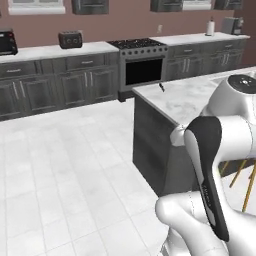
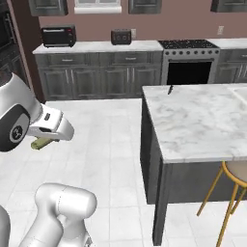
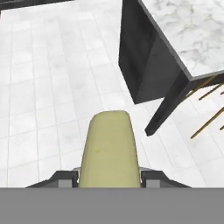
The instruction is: Retrieve the butter from the fridge and place it on a plate on the dining table. Then retrieve the butter knife by the fridge and place it near the plate.
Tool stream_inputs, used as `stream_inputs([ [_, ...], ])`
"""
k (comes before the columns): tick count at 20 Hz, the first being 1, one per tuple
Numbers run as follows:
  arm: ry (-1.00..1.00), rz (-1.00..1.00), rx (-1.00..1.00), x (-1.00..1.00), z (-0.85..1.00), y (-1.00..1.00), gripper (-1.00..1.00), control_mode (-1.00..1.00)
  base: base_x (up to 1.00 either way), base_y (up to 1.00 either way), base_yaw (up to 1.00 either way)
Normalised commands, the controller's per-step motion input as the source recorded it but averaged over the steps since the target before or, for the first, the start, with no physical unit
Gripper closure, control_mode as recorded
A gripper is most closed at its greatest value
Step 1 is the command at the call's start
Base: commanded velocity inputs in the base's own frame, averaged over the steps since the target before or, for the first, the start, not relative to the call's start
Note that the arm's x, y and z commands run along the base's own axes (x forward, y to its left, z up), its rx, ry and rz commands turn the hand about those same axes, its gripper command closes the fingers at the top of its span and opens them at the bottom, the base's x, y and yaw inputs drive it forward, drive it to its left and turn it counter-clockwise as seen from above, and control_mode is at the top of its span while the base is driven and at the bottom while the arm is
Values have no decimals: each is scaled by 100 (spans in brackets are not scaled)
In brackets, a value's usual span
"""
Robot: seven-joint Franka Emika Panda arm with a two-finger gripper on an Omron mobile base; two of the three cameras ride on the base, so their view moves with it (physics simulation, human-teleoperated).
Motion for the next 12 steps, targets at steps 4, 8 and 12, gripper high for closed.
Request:
stream_inputs([
  [4, 0, 0, 0, 0, 0, 0, 100, 100, -2, -100, 0],
  [8, 0, 0, 0, 0, 0, 0, 100, 100, -31, -96, -5],
  [12, 0, 0, 0, 0, 0, 0, 100, 100, -22, -92, -8],
])
